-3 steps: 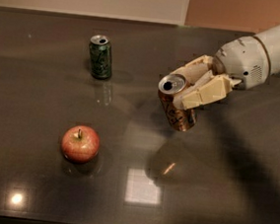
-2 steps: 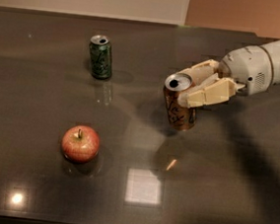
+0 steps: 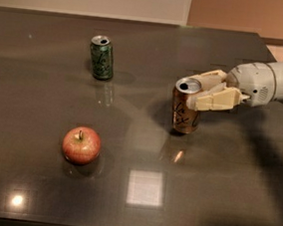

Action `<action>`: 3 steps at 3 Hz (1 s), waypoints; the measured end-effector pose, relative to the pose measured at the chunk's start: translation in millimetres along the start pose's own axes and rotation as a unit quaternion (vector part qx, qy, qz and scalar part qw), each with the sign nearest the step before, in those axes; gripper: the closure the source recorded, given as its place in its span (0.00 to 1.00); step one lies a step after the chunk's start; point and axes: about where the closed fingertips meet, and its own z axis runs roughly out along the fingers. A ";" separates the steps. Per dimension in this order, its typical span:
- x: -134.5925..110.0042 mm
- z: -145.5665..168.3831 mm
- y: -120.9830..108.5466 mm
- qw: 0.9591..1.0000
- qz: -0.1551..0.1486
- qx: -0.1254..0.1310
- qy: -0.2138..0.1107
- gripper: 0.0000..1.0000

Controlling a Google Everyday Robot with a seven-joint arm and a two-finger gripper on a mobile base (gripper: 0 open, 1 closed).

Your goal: Place orange can upright

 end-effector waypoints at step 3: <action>12.9 -9.5 -12.8 0.999 -0.012 0.002 -0.042 0.12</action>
Offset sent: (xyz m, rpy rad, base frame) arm 0.0113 -0.0283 -0.0180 0.1402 -0.0493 -0.0168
